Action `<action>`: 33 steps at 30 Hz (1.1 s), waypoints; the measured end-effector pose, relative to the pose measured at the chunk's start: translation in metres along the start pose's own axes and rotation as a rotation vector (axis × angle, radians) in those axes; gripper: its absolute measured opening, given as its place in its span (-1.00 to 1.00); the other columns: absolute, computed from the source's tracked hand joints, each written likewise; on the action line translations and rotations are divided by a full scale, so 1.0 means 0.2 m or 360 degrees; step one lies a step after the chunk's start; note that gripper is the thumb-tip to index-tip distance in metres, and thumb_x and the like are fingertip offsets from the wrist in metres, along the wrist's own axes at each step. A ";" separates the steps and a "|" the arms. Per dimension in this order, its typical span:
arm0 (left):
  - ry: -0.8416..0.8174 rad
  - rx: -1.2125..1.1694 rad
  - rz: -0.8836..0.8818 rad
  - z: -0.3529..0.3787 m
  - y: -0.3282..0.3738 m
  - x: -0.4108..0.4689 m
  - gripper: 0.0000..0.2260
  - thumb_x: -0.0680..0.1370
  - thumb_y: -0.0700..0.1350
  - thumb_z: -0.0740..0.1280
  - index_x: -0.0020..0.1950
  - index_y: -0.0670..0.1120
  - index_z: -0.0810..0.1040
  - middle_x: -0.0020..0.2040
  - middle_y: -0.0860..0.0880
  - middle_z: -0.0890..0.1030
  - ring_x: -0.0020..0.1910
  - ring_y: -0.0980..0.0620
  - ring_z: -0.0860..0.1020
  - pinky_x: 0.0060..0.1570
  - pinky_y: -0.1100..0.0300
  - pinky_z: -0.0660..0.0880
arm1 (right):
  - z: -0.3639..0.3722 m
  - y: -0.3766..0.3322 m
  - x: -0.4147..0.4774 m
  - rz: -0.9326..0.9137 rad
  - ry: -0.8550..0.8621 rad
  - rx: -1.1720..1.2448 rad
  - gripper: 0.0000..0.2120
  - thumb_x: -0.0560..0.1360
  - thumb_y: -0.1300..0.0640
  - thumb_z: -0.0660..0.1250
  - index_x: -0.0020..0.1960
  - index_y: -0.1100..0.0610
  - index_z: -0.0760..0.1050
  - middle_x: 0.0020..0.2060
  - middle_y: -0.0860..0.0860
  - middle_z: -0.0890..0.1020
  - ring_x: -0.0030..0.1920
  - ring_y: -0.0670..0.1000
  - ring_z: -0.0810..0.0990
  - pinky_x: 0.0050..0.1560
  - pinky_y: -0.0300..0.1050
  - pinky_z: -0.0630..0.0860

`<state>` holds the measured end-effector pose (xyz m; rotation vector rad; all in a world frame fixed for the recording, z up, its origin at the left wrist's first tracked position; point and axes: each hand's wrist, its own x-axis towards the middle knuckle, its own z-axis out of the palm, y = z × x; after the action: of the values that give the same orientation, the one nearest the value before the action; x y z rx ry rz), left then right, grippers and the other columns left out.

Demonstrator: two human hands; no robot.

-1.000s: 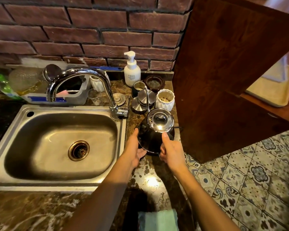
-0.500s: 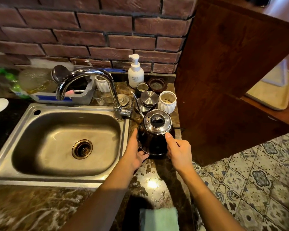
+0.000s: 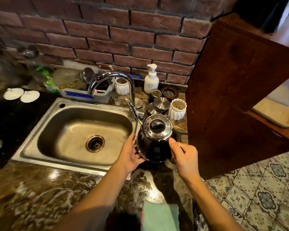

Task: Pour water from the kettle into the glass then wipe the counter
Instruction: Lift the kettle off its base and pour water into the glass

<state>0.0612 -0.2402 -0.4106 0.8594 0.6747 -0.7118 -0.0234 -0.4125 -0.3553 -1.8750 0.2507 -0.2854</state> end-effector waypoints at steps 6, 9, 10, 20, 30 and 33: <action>-0.0037 -0.0030 0.0056 -0.15 0.06 -0.22 -0.63 0.60 0.23 0.31 0.19 -0.02 0.64 0.12 -0.14 0.71 0.15 -0.18 0.62 -0.02 -0.08 0.59 | 0.06 -0.17 -0.11 -0.0076 -0.0046 0.0083 -0.44 0.53 -0.19 0.32 -0.50 0.13 0.35 -0.57 -0.04 0.37 -0.48 -0.05 0.34 -0.35 -0.04 0.26; -0.0025 -0.0064 0.0066 -0.26 0.08 -0.35 -0.60 0.57 0.18 0.36 0.28 -0.05 0.60 0.20 -0.18 0.64 0.21 -0.20 0.58 0.03 -0.12 0.59 | 0.12 -0.26 -0.19 -0.0135 -0.0092 0.0137 -0.44 0.51 -0.17 0.34 -0.45 0.25 0.44 -0.53 0.09 0.47 -0.44 -0.05 0.41 -0.34 -0.13 0.32; -0.0021 -0.0078 0.0065 -0.30 0.08 -0.39 -0.58 0.56 0.17 0.39 0.30 -0.07 0.59 0.25 -0.20 0.61 0.25 -0.22 0.56 0.12 -0.17 0.58 | 0.13 -0.29 -0.21 -0.0150 -0.0108 0.0153 -0.46 0.51 -0.15 0.36 -0.42 0.27 0.49 -0.49 0.15 0.52 -0.43 -0.04 0.46 -0.34 -0.16 0.35; 0.0027 -0.0128 0.0156 -0.72 0.14 -0.87 -0.53 0.49 0.12 0.48 0.31 -0.10 0.59 0.21 -0.19 0.61 0.20 -0.22 0.58 -0.11 -0.13 0.65 | 0.41 -0.54 -0.44 -0.0296 -0.0165 0.0177 -0.63 0.55 0.03 0.45 -0.40 0.08 0.52 -0.50 -0.01 0.51 -0.40 -0.14 0.44 -0.34 -0.26 0.32; -0.0022 -0.0059 0.0313 -1.27 0.24 -1.38 -0.47 0.38 0.06 0.53 0.31 -0.06 0.59 -0.03 -0.13 0.74 -0.01 -0.10 0.70 -0.29 -0.03 0.64 | 0.83 -0.81 -0.84 -0.0301 -0.0175 0.0263 -0.51 0.49 -0.15 0.39 -0.31 0.28 0.54 -0.50 0.17 0.45 -0.43 0.06 0.38 -0.33 0.06 0.29; -0.0023 -0.0018 0.0332 -1.45 0.26 -1.54 -0.44 0.38 0.04 0.54 0.34 -0.07 0.57 0.26 -0.23 0.63 0.26 -0.23 0.61 0.07 -0.22 0.63 | 0.97 -0.90 -1.00 -0.0272 -0.0151 0.0313 -0.62 0.54 -0.05 0.41 -0.35 0.16 0.56 -0.49 0.13 0.43 -0.43 0.07 0.33 -0.36 0.13 0.24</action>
<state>-0.1452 0.1124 -0.2933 0.8988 0.5657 -0.5258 -0.1458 -0.1204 -0.2573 -1.7118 -0.0030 -0.3246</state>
